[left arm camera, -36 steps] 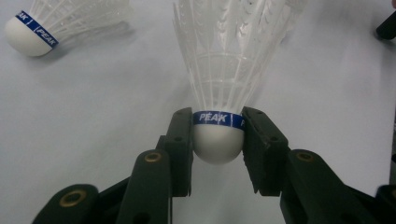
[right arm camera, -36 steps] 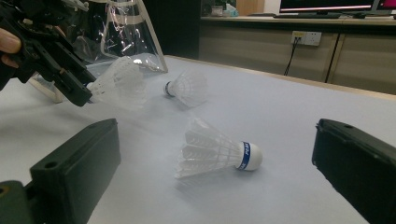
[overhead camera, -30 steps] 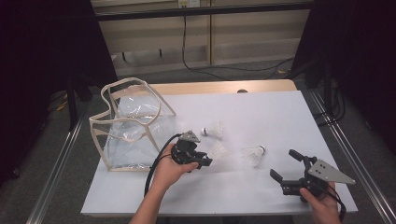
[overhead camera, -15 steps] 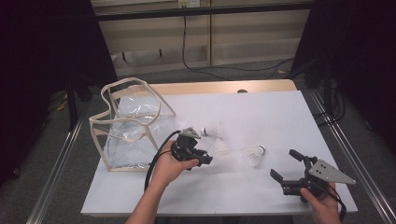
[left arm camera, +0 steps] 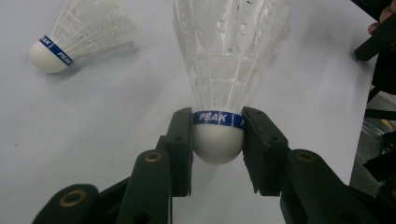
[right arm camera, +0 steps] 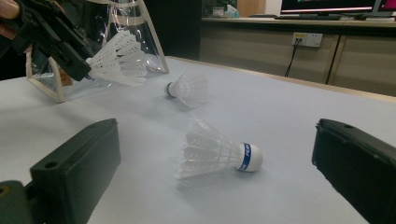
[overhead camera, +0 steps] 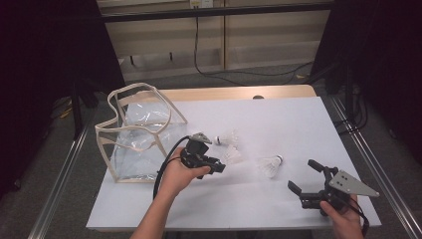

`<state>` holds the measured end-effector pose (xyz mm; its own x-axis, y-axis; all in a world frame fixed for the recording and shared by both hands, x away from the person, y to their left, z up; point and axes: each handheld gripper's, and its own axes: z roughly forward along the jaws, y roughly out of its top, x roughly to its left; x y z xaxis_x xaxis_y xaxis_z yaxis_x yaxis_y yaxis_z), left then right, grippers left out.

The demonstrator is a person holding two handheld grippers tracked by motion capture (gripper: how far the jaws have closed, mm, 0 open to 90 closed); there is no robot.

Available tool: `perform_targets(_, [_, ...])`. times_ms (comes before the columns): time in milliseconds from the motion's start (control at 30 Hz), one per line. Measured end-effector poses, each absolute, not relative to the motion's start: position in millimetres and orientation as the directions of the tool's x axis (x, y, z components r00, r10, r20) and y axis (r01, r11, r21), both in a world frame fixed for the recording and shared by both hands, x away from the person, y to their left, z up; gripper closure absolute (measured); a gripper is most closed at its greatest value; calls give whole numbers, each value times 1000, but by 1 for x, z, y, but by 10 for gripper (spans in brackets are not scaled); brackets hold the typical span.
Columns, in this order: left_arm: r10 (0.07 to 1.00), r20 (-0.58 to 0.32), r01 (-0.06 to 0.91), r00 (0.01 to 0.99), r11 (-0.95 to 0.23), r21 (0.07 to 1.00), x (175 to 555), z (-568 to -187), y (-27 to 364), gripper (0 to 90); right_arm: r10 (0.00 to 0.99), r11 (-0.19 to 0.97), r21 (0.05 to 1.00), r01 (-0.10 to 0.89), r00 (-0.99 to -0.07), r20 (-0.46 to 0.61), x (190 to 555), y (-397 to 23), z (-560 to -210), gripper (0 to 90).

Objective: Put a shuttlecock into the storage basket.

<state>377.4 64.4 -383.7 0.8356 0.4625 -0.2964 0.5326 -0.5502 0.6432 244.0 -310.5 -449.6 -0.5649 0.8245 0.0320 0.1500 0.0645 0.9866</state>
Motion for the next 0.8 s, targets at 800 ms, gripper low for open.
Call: perform_targets(800, [481, -285, 541, 829, -562, 626, 381, -362, 68, 653, 823, 65, 986, 151, -568, 32, 243, -311, -449, 11])
